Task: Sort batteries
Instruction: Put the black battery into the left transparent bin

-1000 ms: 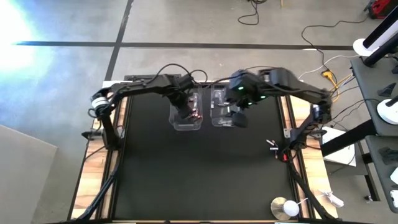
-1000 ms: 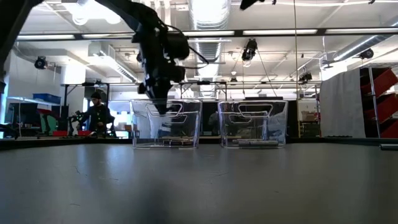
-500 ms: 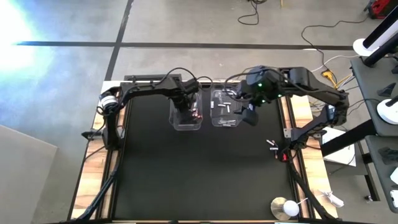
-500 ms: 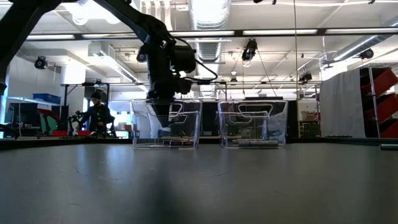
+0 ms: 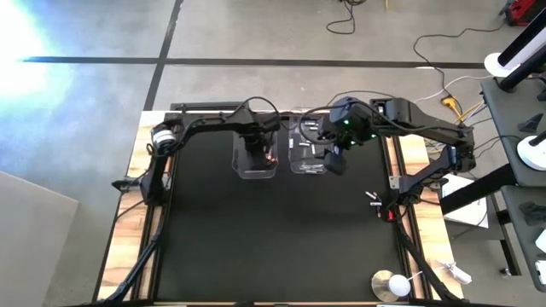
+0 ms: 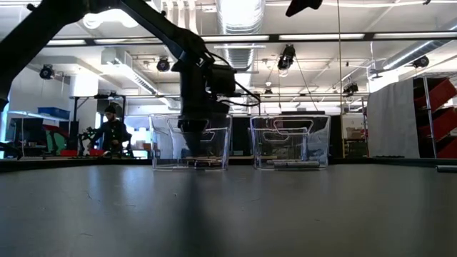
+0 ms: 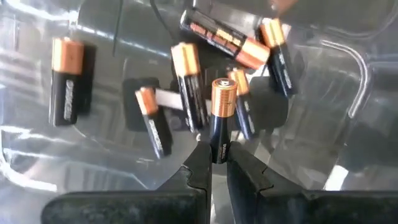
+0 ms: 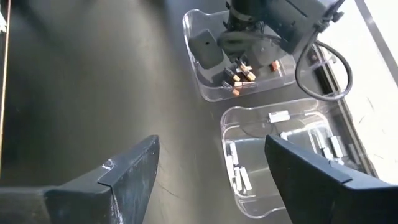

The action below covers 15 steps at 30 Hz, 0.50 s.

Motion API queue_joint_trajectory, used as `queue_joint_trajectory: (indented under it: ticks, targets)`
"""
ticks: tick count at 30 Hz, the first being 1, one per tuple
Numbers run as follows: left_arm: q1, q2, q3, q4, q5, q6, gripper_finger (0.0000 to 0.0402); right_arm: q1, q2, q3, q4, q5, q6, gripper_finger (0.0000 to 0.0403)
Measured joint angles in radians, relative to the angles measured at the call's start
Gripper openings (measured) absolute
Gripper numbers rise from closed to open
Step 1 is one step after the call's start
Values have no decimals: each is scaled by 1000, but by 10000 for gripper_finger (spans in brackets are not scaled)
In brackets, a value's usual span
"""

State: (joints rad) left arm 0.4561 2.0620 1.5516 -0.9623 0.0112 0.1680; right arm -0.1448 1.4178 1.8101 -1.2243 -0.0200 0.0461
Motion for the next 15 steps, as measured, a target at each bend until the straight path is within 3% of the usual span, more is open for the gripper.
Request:
queue_joint_trajectory:
  ticks: [15]
  targets:
    - [0,93,34,-56,-2,58,14,0,-4,-1,3,-4,9,254]
